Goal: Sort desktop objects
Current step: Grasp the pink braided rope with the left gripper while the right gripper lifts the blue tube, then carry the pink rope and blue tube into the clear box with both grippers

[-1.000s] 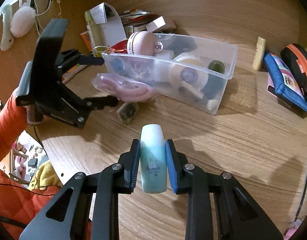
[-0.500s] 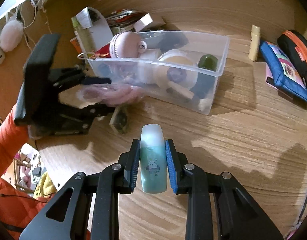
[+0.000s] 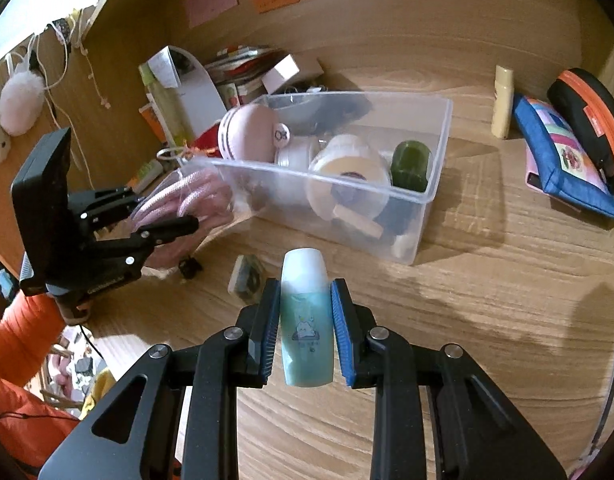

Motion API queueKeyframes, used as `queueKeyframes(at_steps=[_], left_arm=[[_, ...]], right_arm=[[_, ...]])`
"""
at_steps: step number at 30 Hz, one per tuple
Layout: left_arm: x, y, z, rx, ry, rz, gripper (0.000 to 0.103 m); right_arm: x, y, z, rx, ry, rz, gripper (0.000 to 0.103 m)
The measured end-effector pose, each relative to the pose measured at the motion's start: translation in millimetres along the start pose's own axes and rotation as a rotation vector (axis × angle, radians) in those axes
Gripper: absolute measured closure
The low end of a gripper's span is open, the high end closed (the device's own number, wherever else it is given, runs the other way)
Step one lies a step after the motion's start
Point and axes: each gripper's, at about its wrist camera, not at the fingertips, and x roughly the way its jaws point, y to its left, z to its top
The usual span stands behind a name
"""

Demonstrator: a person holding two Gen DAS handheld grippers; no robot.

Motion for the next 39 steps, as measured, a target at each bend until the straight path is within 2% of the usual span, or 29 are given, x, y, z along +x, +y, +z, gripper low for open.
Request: queueKeyframes(at_steps=[7, 15, 23, 25, 27, 33, 39], left_arm=[[-16, 20, 2, -0.123, -0.035, -0.052, 0.081], [-40, 22, 7, -0.181, -0.111, -0.011, 0.081], [-54, 32, 19, -0.237, -0.170, -0.038, 0.081], [-56, 35, 24, -0.246, -0.185, -0.019, 0.081], [-57, 36, 28, -0.242, -0.208, 0.005, 0.081], [-45, 50, 43, -0.280, -0.212, 0.001, 0.081], [-28, 59, 60, -0.298, -0.206, 0.001, 0.081]], right_arm=[[-2, 3, 7, 0.001, -0.012, 0.002, 0.080], [-18, 8, 21, -0.021, -0.076, -0.020, 0.080], [-32, 0, 35, -0.025, -0.122, -0.044, 0.080], [-33, -3, 39, -0.020, -0.135, -0.045, 0.080], [-32, -7, 42, -0.004, -0.152, -0.044, 0.080], [-23, -15, 51, 0.024, -0.172, -0.027, 0.080], [-5, -23, 61, 0.031, -0.160, -0.068, 0.080]])
